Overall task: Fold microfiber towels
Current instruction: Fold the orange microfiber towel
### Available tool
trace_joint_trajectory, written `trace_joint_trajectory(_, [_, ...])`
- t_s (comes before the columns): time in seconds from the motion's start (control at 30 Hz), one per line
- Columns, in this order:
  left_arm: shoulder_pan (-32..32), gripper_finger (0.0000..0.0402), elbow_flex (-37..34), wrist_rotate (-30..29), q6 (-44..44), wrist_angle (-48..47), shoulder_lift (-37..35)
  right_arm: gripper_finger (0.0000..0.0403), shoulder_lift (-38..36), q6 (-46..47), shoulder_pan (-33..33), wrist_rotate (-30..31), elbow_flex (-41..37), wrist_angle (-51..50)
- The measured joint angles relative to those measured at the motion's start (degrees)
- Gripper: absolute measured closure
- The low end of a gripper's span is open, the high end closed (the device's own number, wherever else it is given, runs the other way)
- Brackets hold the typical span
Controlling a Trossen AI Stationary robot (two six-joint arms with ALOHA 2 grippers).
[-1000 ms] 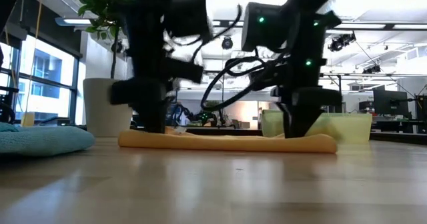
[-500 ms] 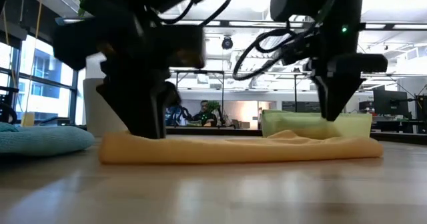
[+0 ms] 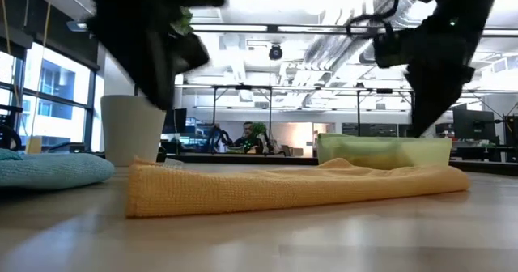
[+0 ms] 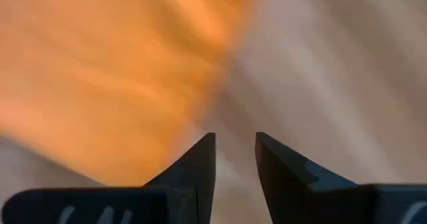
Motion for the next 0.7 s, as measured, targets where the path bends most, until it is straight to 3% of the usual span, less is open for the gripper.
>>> trace_joint_trajectory(0.13, [-2.6, 0.0344, 0.1, -3.0, -2.3, -5.6, -4.5, 0.0301, -5.3, 2.7, 0.6, 0.3, -9.3, 23.1])
trace_joint_trajectory(0.27, [-6.4, 0.0343, -0.1, -7.1, -7.9, -10.5, -8.8, 0.0256, -5.3, 6.0, -0.1, 0.7, -14.9, 35.3])
trace_joint_trajectory(0.47, [-12.3, 0.0343, -0.8, -12.7, -14.1, -15.7, -13.9, 0.0161, -1.2, 8.9, -1.7, -0.1, -15.1, 35.4])
trace_joint_trajectory(0.7, [-16.5, 0.0343, -0.8, -18.8, -19.2, -16.9, -17.8, 0.0144, 5.6, 11.9, -2.9, -1.7, -13.2, 35.5])
